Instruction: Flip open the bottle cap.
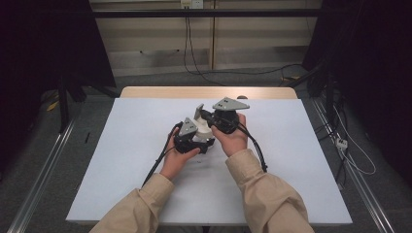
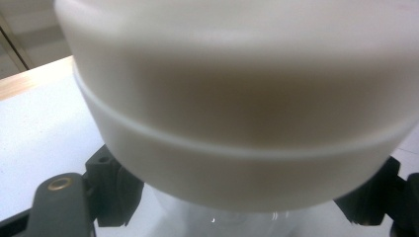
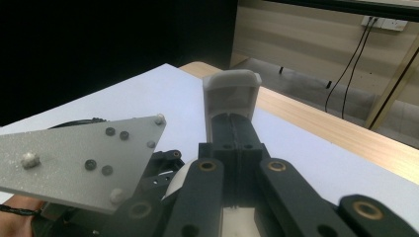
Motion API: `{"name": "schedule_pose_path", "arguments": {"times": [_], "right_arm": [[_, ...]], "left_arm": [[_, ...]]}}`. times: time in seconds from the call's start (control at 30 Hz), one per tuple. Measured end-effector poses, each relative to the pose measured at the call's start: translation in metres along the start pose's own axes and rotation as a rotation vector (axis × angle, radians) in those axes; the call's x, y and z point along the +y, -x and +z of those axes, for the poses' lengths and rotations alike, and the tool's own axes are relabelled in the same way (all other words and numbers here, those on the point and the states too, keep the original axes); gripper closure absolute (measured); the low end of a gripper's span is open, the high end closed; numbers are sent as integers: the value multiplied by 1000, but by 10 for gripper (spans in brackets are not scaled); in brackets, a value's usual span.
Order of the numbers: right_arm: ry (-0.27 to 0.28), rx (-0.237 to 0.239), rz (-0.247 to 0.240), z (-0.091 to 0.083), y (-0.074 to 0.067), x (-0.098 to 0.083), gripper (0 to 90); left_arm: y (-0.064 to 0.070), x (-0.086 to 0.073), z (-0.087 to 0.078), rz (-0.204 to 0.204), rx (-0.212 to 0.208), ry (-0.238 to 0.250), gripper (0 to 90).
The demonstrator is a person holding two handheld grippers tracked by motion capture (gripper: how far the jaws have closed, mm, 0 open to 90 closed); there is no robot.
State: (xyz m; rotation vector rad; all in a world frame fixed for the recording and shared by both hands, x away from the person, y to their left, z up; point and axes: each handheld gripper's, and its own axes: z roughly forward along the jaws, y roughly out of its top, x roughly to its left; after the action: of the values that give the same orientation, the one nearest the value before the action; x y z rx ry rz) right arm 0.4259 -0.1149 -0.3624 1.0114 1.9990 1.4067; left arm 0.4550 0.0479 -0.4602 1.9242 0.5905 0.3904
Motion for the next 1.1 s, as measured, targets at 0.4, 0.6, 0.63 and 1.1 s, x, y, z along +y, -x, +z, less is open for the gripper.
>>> {"name": "schedule_pose_path", "arguments": {"times": [0.4,0.6,0.63,1.1], "right_arm": [[-21,7,-15,11,-2,-1,900],[-28,7,-29,15,-1,1,900],[-28,4,-30,16,-1,1,900],[-32,3,-25,22,-1,0,900]], "left_arm": [[0,0,0,6,3,-2,188],[0,0,0,8,7,-2,188],[0,0,0,8,7,-2,188],[0,0,0,5,7,0,188]]}}
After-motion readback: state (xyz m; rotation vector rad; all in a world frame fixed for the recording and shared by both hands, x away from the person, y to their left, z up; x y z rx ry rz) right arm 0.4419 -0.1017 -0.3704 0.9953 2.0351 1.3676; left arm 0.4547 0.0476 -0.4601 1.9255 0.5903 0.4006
